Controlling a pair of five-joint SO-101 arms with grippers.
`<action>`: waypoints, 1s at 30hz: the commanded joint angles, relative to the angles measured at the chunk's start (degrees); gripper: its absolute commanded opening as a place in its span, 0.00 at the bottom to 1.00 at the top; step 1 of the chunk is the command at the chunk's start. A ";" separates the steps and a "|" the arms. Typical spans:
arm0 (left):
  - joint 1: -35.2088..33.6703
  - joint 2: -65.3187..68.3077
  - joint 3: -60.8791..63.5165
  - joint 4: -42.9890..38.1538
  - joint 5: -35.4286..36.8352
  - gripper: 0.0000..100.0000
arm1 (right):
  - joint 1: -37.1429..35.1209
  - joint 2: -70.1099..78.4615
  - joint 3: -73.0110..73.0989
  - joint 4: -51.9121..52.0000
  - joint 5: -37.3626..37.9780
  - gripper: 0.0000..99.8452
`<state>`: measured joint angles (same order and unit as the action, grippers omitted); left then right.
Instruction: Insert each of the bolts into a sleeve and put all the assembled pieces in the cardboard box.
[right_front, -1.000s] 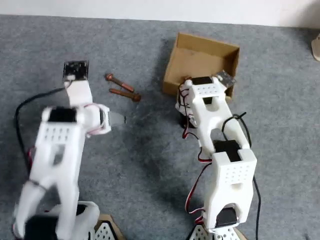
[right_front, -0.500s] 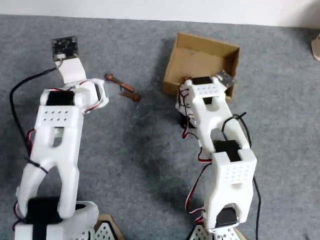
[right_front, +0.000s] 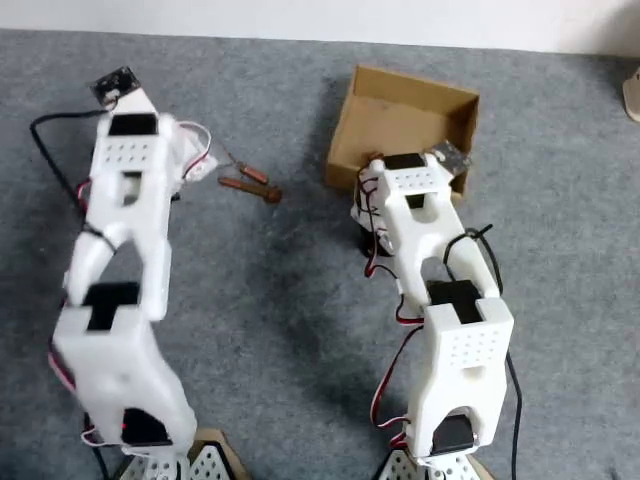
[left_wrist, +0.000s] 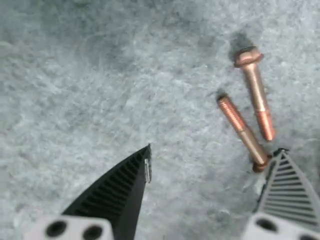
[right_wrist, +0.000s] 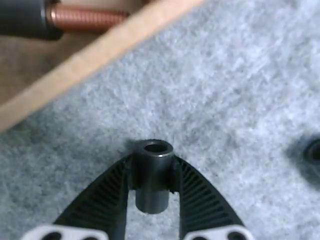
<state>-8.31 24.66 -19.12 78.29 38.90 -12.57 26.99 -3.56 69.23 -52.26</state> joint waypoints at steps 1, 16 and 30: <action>5.32 5.93 -14.11 4.48 1.05 0.35 | -0.84 -2.95 -0.84 0.75 0.88 0.00; 2.86 15.08 -28.53 4.84 6.68 0.35 | -0.84 -2.86 -0.84 0.75 0.88 0.00; 2.86 26.15 -34.95 2.11 18.29 0.34 | -0.84 -2.86 -0.84 0.66 0.88 0.00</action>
<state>-4.97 49.98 -49.19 81.10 54.29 -12.57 26.99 -3.56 69.23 -52.26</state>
